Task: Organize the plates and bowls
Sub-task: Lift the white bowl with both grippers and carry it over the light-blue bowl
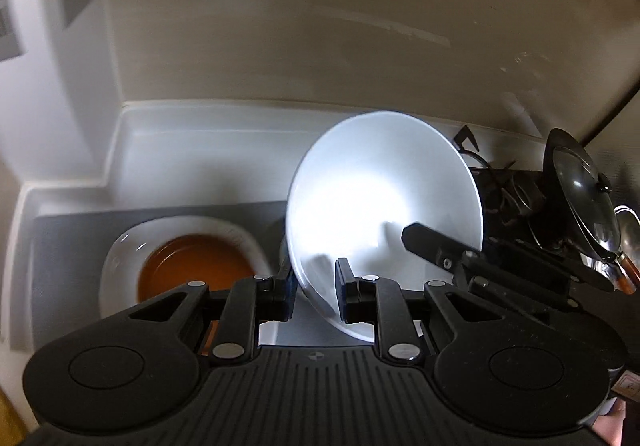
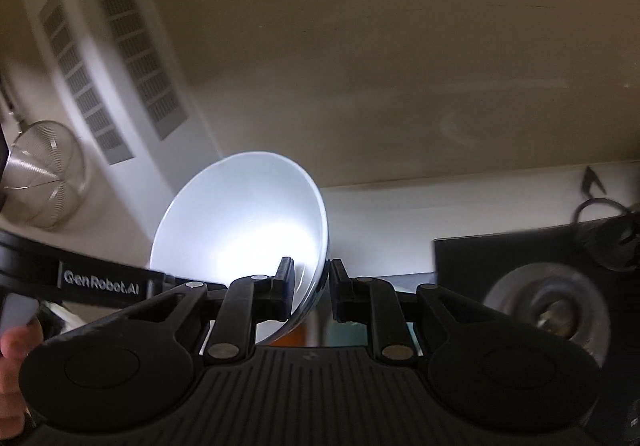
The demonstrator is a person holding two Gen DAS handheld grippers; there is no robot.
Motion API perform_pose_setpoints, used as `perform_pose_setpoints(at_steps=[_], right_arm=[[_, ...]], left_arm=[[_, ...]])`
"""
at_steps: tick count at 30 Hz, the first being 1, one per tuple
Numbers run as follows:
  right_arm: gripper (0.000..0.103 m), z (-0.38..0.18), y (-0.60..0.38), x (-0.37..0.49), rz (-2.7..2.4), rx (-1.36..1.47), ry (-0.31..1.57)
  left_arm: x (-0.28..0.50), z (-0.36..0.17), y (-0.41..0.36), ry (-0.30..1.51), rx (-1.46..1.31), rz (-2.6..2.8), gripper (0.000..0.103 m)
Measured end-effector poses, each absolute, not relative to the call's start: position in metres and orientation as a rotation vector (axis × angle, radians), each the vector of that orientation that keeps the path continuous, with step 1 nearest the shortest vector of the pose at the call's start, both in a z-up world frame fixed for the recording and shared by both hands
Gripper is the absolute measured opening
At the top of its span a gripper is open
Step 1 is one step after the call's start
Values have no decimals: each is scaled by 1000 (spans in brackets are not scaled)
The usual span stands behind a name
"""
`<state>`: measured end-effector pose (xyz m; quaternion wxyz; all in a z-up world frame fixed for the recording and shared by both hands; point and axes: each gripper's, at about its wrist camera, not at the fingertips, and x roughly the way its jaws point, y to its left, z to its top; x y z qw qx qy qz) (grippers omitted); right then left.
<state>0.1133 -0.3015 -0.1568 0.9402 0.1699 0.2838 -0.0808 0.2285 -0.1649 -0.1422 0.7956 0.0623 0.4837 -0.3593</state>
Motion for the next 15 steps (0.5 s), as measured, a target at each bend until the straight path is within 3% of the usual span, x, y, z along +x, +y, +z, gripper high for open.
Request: perform_pose_setpoints(at_steps=[15], right_arm=[[17, -277, -346, 152, -187, 442, 760]], left_arm=[[266, -276, -229, 1287, 221, -655, 21]])
